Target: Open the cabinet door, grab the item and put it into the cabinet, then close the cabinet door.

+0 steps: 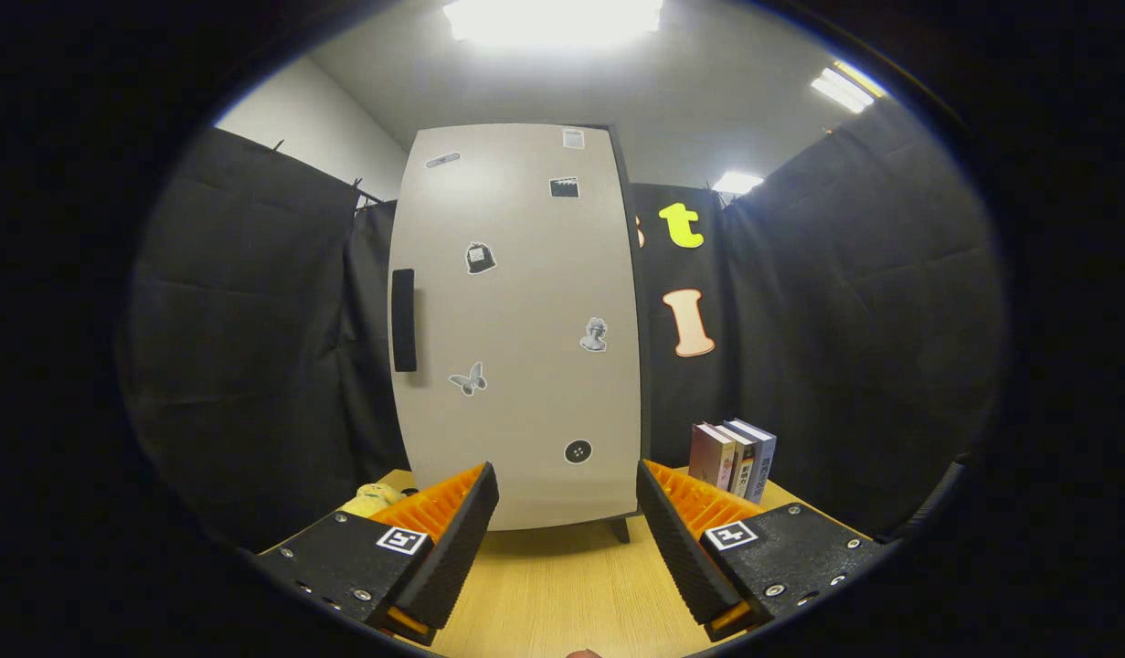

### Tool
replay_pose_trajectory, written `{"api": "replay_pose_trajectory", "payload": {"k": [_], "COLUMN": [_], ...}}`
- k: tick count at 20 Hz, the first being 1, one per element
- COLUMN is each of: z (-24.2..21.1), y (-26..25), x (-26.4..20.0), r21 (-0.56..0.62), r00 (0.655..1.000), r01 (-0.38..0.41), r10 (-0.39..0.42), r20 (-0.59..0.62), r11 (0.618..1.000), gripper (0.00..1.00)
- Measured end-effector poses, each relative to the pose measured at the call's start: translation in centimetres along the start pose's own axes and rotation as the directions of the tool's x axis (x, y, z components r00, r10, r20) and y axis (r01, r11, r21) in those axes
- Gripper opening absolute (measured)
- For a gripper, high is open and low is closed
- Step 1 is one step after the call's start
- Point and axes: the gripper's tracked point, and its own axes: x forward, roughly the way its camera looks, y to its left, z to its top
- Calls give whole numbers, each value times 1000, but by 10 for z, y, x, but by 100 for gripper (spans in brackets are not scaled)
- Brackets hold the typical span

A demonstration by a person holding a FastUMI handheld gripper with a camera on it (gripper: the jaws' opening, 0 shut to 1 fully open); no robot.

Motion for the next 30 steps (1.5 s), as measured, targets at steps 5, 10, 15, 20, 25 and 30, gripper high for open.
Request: {"api": "replay_pose_trajectory", "payload": {"k": [5,10,15,20,25,30], "z": [6,3,2,0,-2,-4], "y": [3,5,8,9,7,-6], "x": [1,3,2,2,0,4], "r21": [6,-5,-6,-9,-18,-10], "r00": [1000,1000,1000,1000,1000,1000], "r01": [-8,-11,-13,-13,-13,-9], "r10": [8,12,13,13,13,9], "r20": [24,17,17,11,10,17], "r11": [1000,1000,1000,1000,1000,1000], "gripper": [94,94,94,94,94,94]}}
